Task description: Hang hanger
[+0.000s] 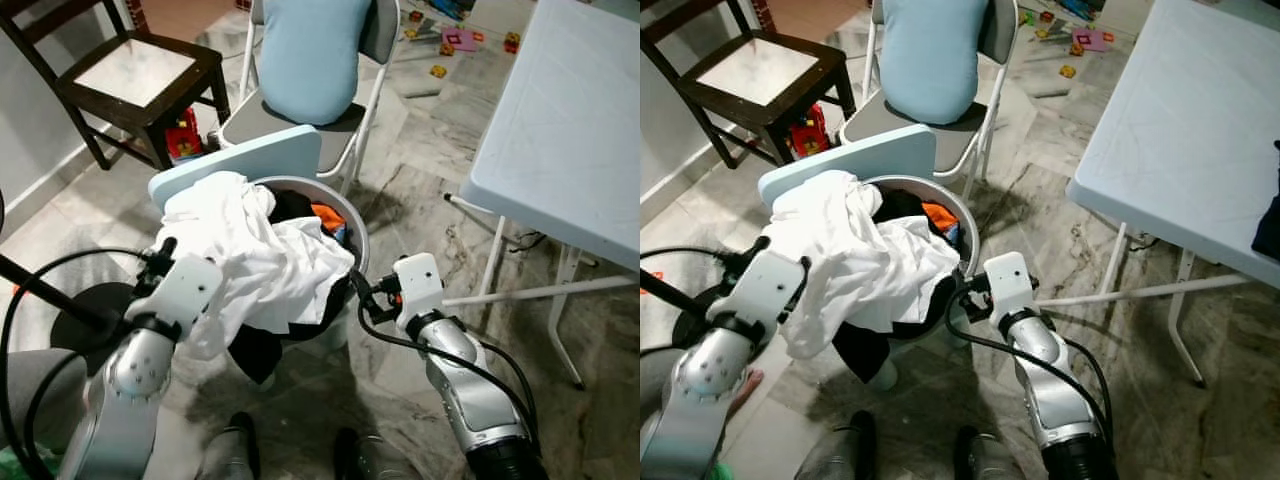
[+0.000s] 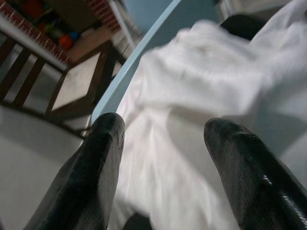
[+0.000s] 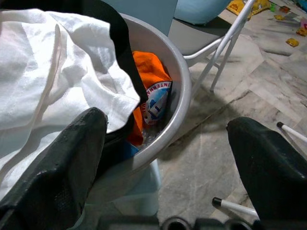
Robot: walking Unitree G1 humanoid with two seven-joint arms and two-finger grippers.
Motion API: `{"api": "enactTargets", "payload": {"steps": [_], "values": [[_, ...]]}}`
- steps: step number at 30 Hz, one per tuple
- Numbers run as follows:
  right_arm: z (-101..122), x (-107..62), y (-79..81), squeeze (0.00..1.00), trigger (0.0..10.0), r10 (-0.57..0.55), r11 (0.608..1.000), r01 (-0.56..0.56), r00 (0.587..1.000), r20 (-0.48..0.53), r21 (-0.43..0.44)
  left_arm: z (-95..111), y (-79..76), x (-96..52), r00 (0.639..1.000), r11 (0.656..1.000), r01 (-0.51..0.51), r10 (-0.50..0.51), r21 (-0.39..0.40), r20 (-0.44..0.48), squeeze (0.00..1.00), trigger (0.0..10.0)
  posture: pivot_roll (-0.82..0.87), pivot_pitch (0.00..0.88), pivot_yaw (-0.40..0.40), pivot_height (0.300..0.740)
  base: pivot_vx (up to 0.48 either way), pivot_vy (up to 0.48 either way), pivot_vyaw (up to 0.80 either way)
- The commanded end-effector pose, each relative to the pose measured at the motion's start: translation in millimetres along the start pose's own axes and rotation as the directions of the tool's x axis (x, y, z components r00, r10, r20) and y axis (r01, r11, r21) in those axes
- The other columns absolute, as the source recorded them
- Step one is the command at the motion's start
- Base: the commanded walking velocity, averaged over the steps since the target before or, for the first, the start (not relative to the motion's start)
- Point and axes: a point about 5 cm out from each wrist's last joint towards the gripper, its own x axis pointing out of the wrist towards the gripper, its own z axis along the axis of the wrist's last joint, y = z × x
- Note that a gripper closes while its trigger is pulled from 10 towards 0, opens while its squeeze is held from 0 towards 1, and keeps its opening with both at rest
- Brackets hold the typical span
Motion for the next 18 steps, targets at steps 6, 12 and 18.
{"api": "enactTargets", "payload": {"steps": [6, 12, 18], "values": [[-4.8, -2.4, -2.9, 0.0, 10.0, -0.014, 1.0, 0.014, 1.0, -0.016, 0.004, 16.8, -14.9, 5.4, 0.993, 0.994, 0.106, -0.105, -0.023, 0.058, 1.0, 10.0, 0.07, 0.255, -0.068, 0.74, 0.0, 0.0, 0.0], [-5.4, -3.3, -3.8, 0.0, 10.0, -0.017, 1.0, 0.017, 1.0, -0.017, 0.005, 31.5, -28.3, -3.3, 0.986, 0.989, 0.133, -0.126, -0.058, 0.114, 1.0, 10.0, 0.07, 0.26, -0.069, 0.74, 0.0, 0.0, 0.0], [-6.0, -2.9, -3.3, 0.0, 10.0, -0.009, 1.0, 0.009, 1.0, -0.021, 0.003, 38.4, -54.6, -22.6, 0.969, 0.971, 0.22, -0.206, -0.096, 0.137, 1.0, 10.0, 0.08, 0.264, -0.076, 0.74, 0.0, 0.0, 0.0]]}}
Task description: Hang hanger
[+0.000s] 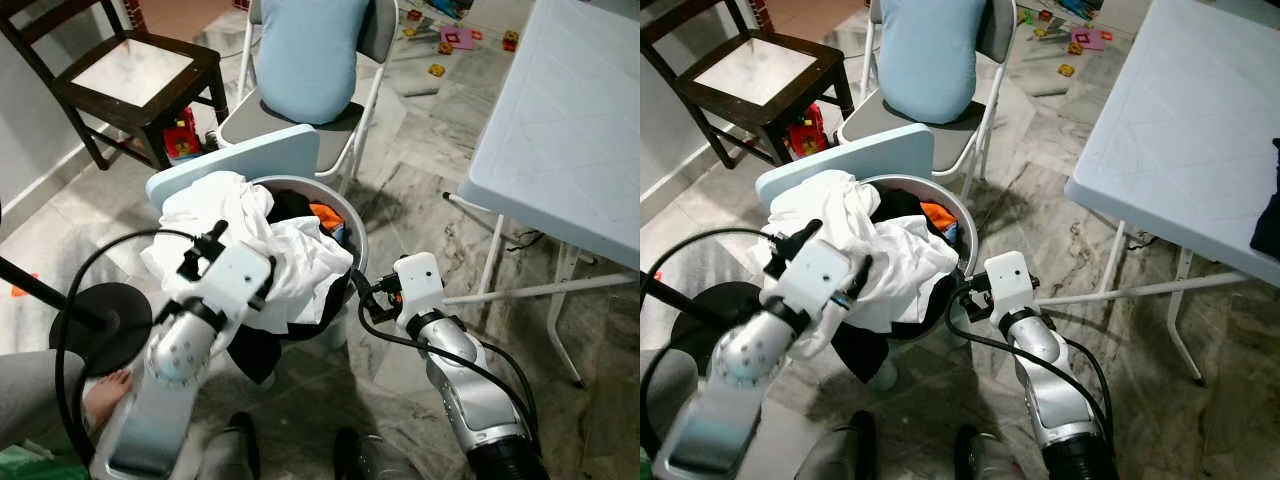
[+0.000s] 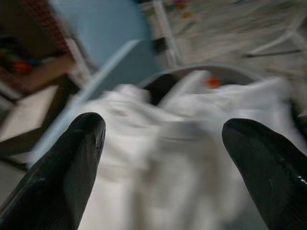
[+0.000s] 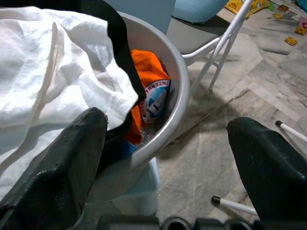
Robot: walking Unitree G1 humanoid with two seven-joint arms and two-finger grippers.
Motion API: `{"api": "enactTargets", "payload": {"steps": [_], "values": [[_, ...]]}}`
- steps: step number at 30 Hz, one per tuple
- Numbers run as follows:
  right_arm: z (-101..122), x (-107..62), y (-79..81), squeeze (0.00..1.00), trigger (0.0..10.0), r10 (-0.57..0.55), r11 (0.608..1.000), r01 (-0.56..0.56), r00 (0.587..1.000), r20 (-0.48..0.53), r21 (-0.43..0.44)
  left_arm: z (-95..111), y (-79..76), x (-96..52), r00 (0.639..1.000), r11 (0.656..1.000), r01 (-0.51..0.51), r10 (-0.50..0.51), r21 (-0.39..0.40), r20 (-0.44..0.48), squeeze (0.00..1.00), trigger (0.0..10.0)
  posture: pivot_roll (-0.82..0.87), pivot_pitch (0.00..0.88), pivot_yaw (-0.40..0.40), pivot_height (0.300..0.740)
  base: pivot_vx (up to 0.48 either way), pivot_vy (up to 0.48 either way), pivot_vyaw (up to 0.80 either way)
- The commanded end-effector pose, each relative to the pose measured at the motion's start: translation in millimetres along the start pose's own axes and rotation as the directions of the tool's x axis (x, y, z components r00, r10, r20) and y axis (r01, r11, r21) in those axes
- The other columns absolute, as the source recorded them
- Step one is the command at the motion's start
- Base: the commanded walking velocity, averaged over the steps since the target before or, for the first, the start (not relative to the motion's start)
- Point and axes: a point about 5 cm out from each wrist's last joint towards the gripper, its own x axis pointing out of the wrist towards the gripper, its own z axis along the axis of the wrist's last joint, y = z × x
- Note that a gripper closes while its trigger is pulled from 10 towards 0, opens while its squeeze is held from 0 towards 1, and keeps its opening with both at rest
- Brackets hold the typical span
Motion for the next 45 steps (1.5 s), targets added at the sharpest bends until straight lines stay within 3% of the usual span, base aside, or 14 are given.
{"api": "enactTargets", "payload": {"steps": [1, 5, 7, 8, 19, 30, 31, 32, 33, 34, 35, 43, 44, 45], "values": [[-5.3, -2.5, -2.1, 0.0, 10.0, -0.002, 1.0, 0.002, 1.0, -0.02, 0.002, -0.5, -8.7, -4.9, 0.999, 0.999, 0.042, -0.043, -0.011, -0.023, 1.0, 10.0, 0.08, 0.265, -0.076, 0.74, 0.0, 0.0, 0.0], [-5.5, -3.1, -2.0, 0.0, 10.0, -0.001, 1.0, 0.001, 1.0, -0.021, 0.002, -7.0, -19.1, -11.4, 0.991, 0.994, 0.103, -0.105, -0.035, -0.085, 1.0, 10.0, 0.08, 0.268, -0.075, 0.74, 0.0, 0.0, 0.0], [-5.5, -3.3, -1.9, 0.0, 10.0, -0.001, 1.0, 0.001, 1.0, -0.021, 0.002, -10.1, -15.3, -11.9, 0.991, 0.997, 0.065, -0.069, -0.038, -0.113, 0.6, 10.0, 0.08, 0.269, -0.074, 0.74, 0.0, 0.0, 0.0], [-5.7, -3.5, -2.0, 0.0, 10.0, -0.002, 1.0, 0.002, 1.0, -0.022, 0.003, -14.8, -11.6, -12.6, 0.988, 0.998, 0.036, -0.042, -0.048, -0.148, 0.0, 10.0, 0.08, 0.269, -0.073, 0.74, 0.0, 0.0, 0.0], [-5.8, -3.3, -1.1, 0.0, 10.0, 0.0, 1.0, 0.001, 1.0, -0.022, 0.007, -38.3, -2.0, -1.4, 0.968, 0.997, -0.026, 0.006, -0.075, -0.251, 0.0, 10.0, 0.07, 0.269, -0.076, 0.74, 0.0, 0.0, 0.0], [-5.0, -3.9, -0.6, 0.0, 10.0, -0.004, 1.0, 0.004, 1.0, -0.018, 0.011, -41.9, -0.3, 19.6, 0.973, 0.993, -0.035, 0.008, -0.113, -0.229, 0.0, 9.9, 0.05, 0.269, -0.071, 0.74, 0.0, 0.0, 0.0], [-5.2, -4.1, -0.6, 0.0, 10.0, -0.005, 1.0, 0.005, 1.0, -0.019, 0.011, -40.6, -1.3, 21.4, 0.975, 0.992, -0.033, 0.006, -0.122, -0.221, 0.0, 4.5, 0.05, 0.269, -0.071, 0.74, 0.0, 0.0, 0.0], [-5.3, -4.2, -0.6, 0.0, 10.0, -0.005, 1.0, 0.005, 1.0, -0.019, 0.011, -40.3, -1.8, 22.1, 0.975, 0.992, -0.033, 0.004, -0.124, -0.222, 0.0, 4.5, 0.05, 0.269, -0.071, 0.74, 0.0, 0.0, 0.0], [-5.4, -4.2, -0.6, 0.0, 10.0, -0.005, 1.0, 0.005, 1.0, -0.019, 0.011, -40.3, -2.1, 22.5, 0.975, 0.992, -0.032, 0.004, -0.125, -0.222, 0.0, 3.1, 0.05, 0.269, -0.071, 0.74, 0.0, 0.0, 0.0], [-5.4, -4.3, -0.6, 0.0, 10.0, -0.004, 1.0, 0.004, 1.0, -0.019, 0.012, -38.7, -2.7, 23.4, 0.976, 0.991, -0.033, 0.004, -0.128, -0.216, 0.0, 0.6, 0.05, 0.27, -0.072, 0.74, 0.0, 0.0, 0.0], [-5.4, -4.4, -0.6, 0.0, 10.0, -0.004, 1.0, 0.004, 1.0, -0.02, 0.012, -36.7, -3.1, 23.9, 0.978, 0.991, -0.032, 0.005, -0.127, -0.209, 0.0, 0.0, 0.05, 0.27, -0.072, 0.74, 0.0, 0.0, 0.0], [-5.4, -4.4, -0.3, 0.0, 10.0, 0.0, 1.0, 0.0, 1.0, -0.022, 0.011, -28.1, -16.7, 21.9, 0.984, 0.992, 0.0, -0.022, -0.125, -0.175, 0.0, 0.4, 0.05, 0.272, -0.074, 0.74, 0.0, 0.0, 0.0], [-5.4, -4.3, -0.2, 0.0, 10.0, 0.001, 1.0, 0.0, 1.0, -0.022, 0.011, -27.1, -18.7, 22.7, 0.985, 0.995, 0.005, -0.023, -0.102, -0.173, 0.0, 4.3, 0.05, 0.271, -0.074, 0.74, 0.0, 0.0, 0.0], [-5.4, -4.3, -0.1, 0.0, 10.0, 0.001, 1.0, -0.001, 1.0, -0.022, 0.011, -26.5, -19.3, 23.1, 0.985, 0.995, 0.006, -0.023, -0.096, -0.172, 0.0, 4.3, 0.05, 0.271, -0.074, 0.74, 0.0, 0.0, 0.0]]}}
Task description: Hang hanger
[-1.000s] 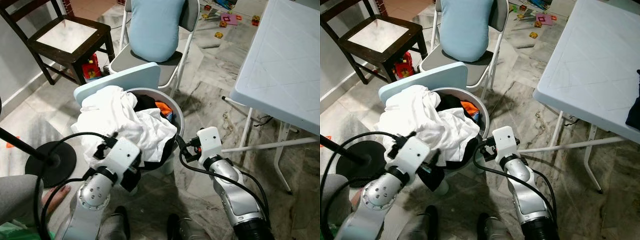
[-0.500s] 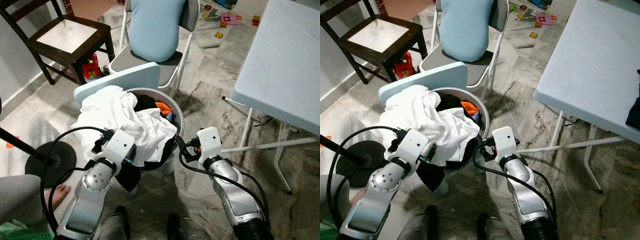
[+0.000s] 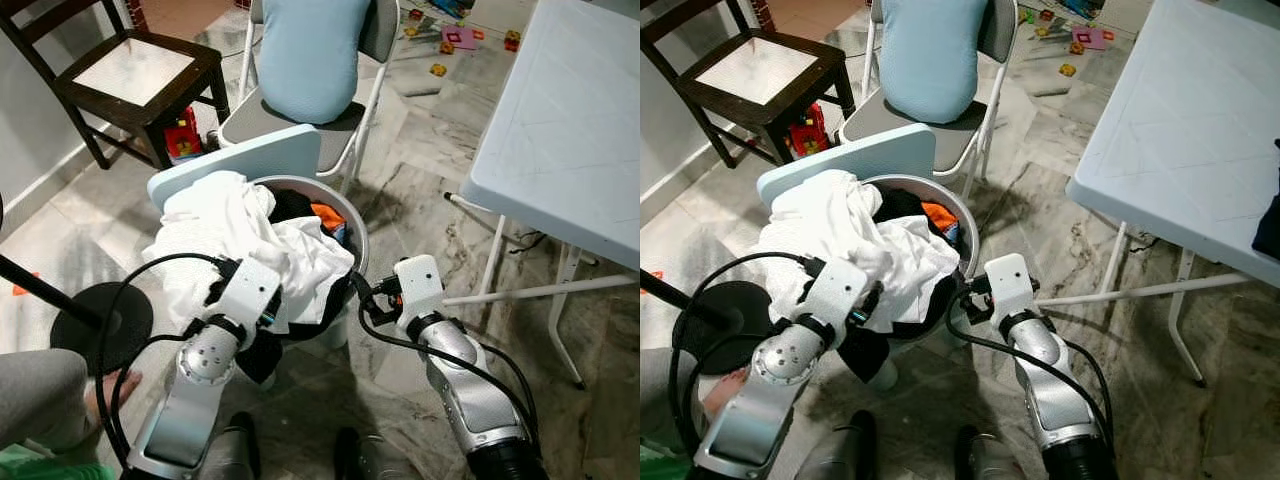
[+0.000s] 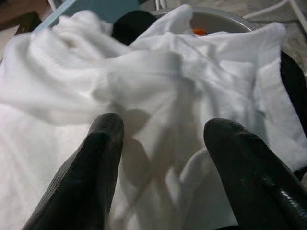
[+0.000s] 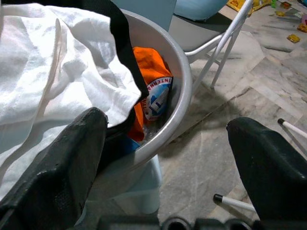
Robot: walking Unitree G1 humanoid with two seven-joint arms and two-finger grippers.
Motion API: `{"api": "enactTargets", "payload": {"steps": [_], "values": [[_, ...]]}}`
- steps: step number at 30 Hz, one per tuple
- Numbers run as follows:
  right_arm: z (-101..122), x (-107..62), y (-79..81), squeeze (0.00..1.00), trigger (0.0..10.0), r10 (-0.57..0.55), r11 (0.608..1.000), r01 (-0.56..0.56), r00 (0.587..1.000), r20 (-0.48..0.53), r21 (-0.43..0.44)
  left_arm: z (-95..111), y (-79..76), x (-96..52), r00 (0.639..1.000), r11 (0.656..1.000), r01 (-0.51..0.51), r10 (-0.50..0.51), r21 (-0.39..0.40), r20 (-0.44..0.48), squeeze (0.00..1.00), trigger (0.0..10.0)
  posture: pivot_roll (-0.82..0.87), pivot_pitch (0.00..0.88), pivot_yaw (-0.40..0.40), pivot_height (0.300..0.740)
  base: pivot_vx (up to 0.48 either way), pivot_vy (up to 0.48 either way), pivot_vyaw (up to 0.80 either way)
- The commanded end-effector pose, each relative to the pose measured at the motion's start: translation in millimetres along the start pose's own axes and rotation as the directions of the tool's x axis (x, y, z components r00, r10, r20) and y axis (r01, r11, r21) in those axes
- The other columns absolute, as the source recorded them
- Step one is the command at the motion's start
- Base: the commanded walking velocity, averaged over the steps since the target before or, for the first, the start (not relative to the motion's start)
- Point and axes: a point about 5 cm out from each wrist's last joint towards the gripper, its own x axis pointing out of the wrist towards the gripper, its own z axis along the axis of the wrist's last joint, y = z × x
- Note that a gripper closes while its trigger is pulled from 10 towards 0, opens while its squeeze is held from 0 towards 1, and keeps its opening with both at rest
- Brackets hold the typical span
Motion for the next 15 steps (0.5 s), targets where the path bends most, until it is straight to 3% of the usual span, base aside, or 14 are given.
{"api": "enactTargets", "payload": {"steps": [1, 3, 4, 6, 7, 8, 15], "values": [[-3.2, -3.2, -1.0, 0.0, 10.0, -0.001, 1.0, 0.001, 1.0, -0.013, 0.007, 0.4, -5.4, -1.2, 1.0, 1.0, 0.011, -0.011, 0.02, 0.004, 0.0, 5.0, 0.05, 0.271, -0.074, 0.74, 0.0, 0.0, 0.0], [-3.3, -3.1, -1.0, 0.0, 10.0, -0.001, 1.0, 0.001, 1.0, -0.014, 0.007, 1.2, -6.4, -0.1, 1.0, 1.0, 0.012, -0.012, 0.015, 0.005, 0.0, 5.1, 0.05, 0.271, -0.073, 0.74, 0.0, 0.0, 0.0], [-3.3, -2.9, -0.8, 0.0, 10.0, 0.0, 1.0, 0.001, 1.0, -0.014, 0.007, 0.7, -7.1, 0.6, 1.0, 1.0, 0.014, -0.014, 0.017, 0.001, 0.0, 5.6, 0.05, 0.27, -0.072, 0.74, 0.0, 0.0, 0.0], [-3.2, -2.8, -0.4, 0.0, 10.0, 0.0, 1.0, 0.0, 1.0, -0.014, 0.008, -3.8, -7.7, 1.7, 1.0, 0.999, 0.017, -0.016, 0.033, -0.021, 0.0, 8.7, 0.05, 0.269, -0.071, 0.74, 0.0, 0.0, 0.0], [-3.2, -2.7, -0.3, 0.0, 10.0, 0.0, 1.0, 0.0, 1.0, -0.013, 0.008, -4.2, -7.6, 1.7, 1.0, 0.999, 0.017, -0.016, 0.036, -0.022, 0.0, 8.7, 0.05, 0.269, -0.071, 0.74, 0.0, 0.0, 0.0], [-3.2, -2.8, -0.3, 0.0, 10.0, -0.001, 1.0, 0.001, 1.0, -0.013, 0.008, -5.3, -6.9, 1.5, 1.0, 0.999, 0.014, -0.013, 0.038, -0.028, 0.0, 10.0, 0.05, 0.269, -0.071, 0.74, 0.0, 0.0, 0.0], [-3.4, -2.7, -0.8, 0.0, 10.0, -0.001, 1.0, 0.001, 1.0, -0.014, 0.009, -10.3, 1.2, -1.1, 0.998, 0.998, -0.018, 0.021, 0.062, -0.052, 0.0, 10.0, 0.06, 0.268, -0.07, 0.74, 0.0, 0.0, 0.0]]}}
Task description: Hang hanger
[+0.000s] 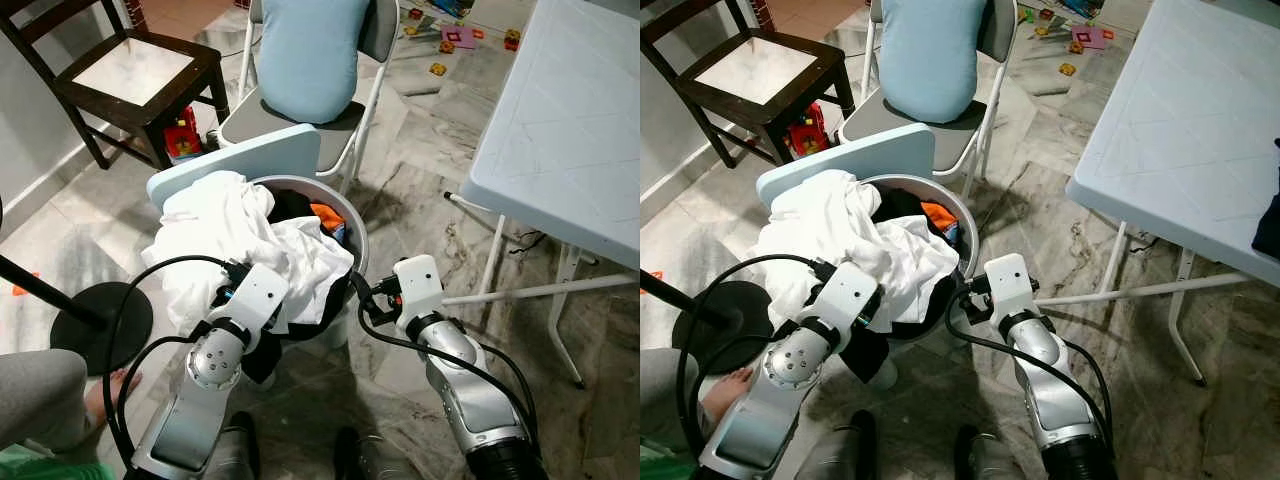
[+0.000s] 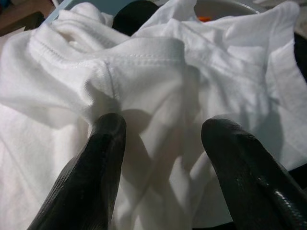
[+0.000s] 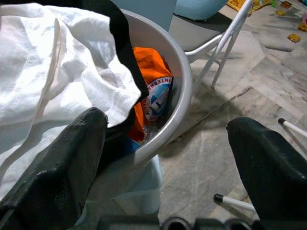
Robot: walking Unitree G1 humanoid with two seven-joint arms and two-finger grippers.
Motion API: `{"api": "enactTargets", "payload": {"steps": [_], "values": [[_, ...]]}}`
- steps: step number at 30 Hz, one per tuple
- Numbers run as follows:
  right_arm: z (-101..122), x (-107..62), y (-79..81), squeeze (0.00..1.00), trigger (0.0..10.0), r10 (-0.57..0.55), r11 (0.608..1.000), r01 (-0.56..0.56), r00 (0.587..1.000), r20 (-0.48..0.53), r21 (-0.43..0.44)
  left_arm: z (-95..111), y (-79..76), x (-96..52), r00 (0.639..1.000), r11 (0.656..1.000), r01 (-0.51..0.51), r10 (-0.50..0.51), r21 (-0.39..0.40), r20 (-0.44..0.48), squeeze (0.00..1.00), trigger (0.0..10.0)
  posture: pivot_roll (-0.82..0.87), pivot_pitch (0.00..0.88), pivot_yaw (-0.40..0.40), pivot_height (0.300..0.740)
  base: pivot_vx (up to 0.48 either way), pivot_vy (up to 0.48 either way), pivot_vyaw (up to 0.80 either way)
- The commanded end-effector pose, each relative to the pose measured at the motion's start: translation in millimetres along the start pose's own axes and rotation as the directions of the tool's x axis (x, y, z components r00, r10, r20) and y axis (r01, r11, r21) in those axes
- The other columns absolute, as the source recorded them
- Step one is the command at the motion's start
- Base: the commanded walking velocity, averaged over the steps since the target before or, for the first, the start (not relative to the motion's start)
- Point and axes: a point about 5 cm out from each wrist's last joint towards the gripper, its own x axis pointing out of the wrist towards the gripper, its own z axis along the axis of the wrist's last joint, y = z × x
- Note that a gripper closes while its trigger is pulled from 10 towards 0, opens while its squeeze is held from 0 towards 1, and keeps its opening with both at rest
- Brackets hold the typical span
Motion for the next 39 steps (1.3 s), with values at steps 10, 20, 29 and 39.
{"api": "enactTargets", "payload": {"steps": [10, 20, 29, 39], "values": [[-4.2, -2.8, -2.6, 0.0, 10.0, 0.001, 1.0, -0.001, 1.0, -0.017, 0.004, -8.8, 3.0, -1.4, 0.999, 0.998, -0.039, 0.04, 0.045, -0.033, 0.0, 10.0, 0.06, 0.265, -0.075, 0.74, 0.0, 0.0, 0.0], [-4.1, -2.6, -2.5, 0.0, 10.0, -0.001, 1.0, 0.001, 1.0, -0.017, 0.002, -19.6, 2.1, 5.2, 0.998, 0.999, -0.029, 0.032, 0.047, -0.061, 0.0, 4.9, 0.05, 0.264, -0.074, 0.74, 0.0, 0.0, 0.0], [-5.4, -3.7, -3.0, 0.0, 10.0, -0.002, 1.0, 0.002, 1.0, -0.02, 0.003, -25.7, 3.4, 12.4, 0.997, 0.998, -0.042, 0.045, 0.044, -0.068, 0.0, 0.0, 0.04, 0.261, -0.079, 0.74, 0.0, 0.0, 0.0], [-5.0, -3.9, -3.0, 0.0, 10.0, 0.0, 1.0, 0.0, 1.0, -0.016, 0.004, -13.4, 15.8, 9.4, 0.984, 0.981, -0.179, 0.179, 0.068, 0.012, 0.0, 0.0, 0.04, 0.264, -0.082, 0.74, 0.0, 0.0, 0.0]]}}
